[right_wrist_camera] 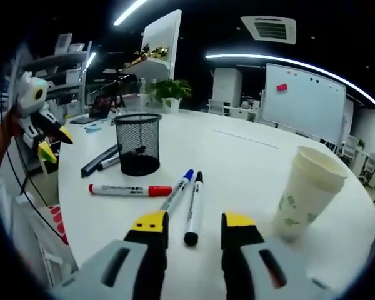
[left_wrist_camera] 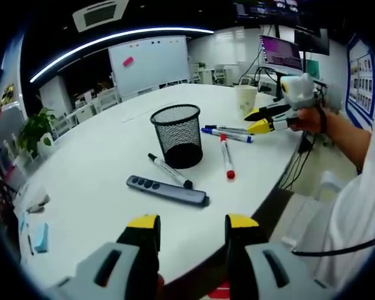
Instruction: Place the scattered laser pointers and whiteboard markers into the pen holder and stack the scattered paper cups together
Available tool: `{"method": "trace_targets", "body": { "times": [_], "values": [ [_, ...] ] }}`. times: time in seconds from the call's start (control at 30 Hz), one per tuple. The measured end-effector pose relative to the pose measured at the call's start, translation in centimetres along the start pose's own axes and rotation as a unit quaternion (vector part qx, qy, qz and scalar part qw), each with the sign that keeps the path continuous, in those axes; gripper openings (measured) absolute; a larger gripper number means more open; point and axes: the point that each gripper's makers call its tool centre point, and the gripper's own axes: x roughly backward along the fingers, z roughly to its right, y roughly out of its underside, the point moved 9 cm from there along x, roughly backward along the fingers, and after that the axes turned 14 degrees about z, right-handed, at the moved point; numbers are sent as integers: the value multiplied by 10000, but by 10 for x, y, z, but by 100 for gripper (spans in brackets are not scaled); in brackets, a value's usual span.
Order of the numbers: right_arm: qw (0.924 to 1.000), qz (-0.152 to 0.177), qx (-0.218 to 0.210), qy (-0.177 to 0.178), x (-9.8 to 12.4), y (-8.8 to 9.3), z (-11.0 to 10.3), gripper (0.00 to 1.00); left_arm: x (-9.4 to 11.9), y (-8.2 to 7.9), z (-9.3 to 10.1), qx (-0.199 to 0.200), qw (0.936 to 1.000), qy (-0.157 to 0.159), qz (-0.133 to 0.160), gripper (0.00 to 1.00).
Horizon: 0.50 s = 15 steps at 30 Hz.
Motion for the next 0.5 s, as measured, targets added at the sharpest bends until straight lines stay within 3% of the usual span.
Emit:
{"method": "trace_targets", "body": {
  "times": [0.5],
  "values": [
    [9999, -97, -43, 20, 3, 7, -2, 28, 0, -1, 1, -28, 10000, 4, -6, 42]
  ]
}}
